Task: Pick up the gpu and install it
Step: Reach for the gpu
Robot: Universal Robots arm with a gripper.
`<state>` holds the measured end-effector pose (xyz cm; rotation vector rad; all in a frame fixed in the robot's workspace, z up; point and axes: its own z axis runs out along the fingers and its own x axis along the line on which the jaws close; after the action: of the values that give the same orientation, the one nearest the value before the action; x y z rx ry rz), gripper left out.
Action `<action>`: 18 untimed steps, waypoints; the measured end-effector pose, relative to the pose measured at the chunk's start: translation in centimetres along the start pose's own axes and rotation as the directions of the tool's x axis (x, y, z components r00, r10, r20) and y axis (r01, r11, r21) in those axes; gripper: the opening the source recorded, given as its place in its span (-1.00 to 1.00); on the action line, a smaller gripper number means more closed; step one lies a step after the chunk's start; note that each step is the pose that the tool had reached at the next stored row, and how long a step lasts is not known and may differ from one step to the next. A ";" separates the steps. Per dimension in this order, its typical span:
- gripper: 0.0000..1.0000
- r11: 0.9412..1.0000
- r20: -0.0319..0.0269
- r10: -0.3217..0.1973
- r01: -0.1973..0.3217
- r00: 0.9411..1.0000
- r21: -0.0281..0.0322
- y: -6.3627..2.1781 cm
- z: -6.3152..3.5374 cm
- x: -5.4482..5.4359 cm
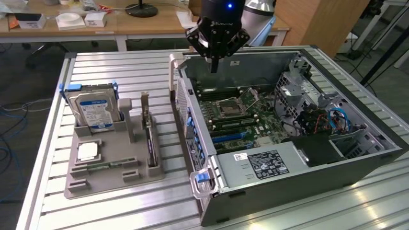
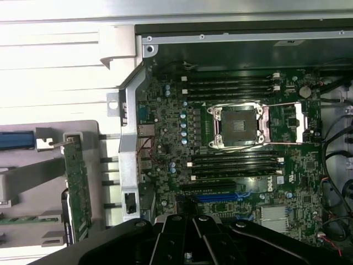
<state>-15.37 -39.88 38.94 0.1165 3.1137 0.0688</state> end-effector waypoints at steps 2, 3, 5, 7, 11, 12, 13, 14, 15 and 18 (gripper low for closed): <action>-0.80 1.000 0.000 0.000 0.000 1.000 0.000 -0.01 0.00 0.1; -0.80 1.000 0.000 0.000 0.000 1.000 0.000 -0.01 0.01 0.1; -0.80 1.000 0.000 0.000 0.000 1.000 0.000 -0.02 0.01 0.2; -0.80 1.000 0.000 0.000 0.000 1.000 0.000 -0.02 0.01 0.3; -0.80 1.000 0.000 0.000 0.000 1.000 0.000 -0.04 0.02 0.5; -0.80 1.000 0.000 0.000 0.000 1.000 0.000 -0.04 0.03 0.5; -0.80 1.000 0.000 0.000 0.000 1.000 0.000 -0.04 0.03 0.6; -0.80 1.000 0.000 0.000 0.000 1.000 0.000 -0.05 0.03 0.6; -0.80 1.000 0.000 0.000 0.000 1.000 0.000 -0.05 0.03 0.7; -0.80 1.000 0.000 0.000 0.000 1.000 0.000 -0.06 0.04 0.8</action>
<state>-16.17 -39.88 38.88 0.1166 3.1137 0.0688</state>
